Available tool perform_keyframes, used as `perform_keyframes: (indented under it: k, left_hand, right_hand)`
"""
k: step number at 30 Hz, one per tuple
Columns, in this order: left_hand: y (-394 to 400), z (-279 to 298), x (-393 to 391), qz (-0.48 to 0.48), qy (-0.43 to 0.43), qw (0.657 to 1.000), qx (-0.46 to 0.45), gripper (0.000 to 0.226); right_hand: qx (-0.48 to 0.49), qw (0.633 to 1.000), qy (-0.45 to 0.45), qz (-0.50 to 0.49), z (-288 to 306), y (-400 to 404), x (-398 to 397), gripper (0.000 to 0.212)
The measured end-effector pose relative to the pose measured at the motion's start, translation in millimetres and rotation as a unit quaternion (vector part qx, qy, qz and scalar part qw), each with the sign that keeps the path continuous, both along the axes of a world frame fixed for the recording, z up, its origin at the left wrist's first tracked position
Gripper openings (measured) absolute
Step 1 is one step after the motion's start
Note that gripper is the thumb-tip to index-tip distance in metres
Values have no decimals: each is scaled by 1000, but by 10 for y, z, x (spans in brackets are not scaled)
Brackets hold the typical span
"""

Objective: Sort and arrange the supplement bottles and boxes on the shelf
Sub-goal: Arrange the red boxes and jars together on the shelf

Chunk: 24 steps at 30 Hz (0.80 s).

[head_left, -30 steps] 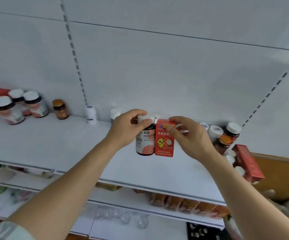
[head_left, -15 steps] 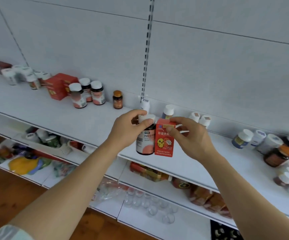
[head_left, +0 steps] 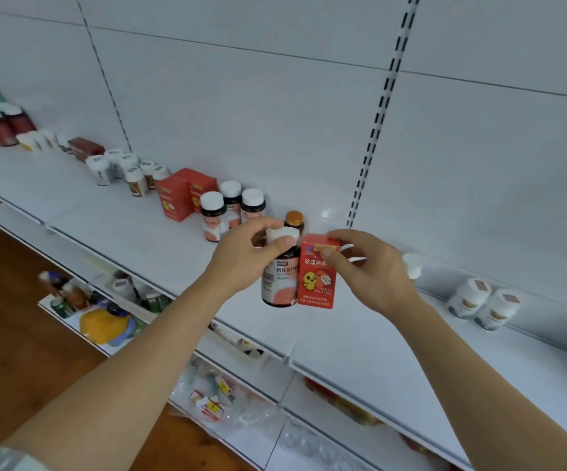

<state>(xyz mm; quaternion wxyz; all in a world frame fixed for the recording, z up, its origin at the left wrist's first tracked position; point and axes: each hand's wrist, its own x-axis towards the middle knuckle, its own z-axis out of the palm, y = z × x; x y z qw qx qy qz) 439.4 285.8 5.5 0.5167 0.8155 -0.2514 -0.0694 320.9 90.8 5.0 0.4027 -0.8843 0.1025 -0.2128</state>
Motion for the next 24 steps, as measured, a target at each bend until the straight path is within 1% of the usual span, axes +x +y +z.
perform_keyframes:
  k: [4,5,8,10,18,24]
  left_hand:
    - [181,-67,310,6,2,1000,0,45]
    - [240,-82,375,6,6,1000,-3,44]
    - [429,-104,615,9,15,1000,-15,24]
    - [563,-104,787,5,19,1000,-23,20]
    - [1215,-149,1496,-40,18,999,-4,34]
    - [1501,-171,1757,-78,20,997,15,35]
  right_hand:
    - [-3,1000,9,16,-7,118,351,32]
    - [-3,1000,10,18,-13,165,428,32]
    - [-6,1000,13,21,-23,324,668,26]
    - [-8,1000,10,14,-30,456,822,22]
    - [-20,999,32,-35,-101,1148,1269,31]
    - [-36,997,46,-59,-184,1501,1434,36]
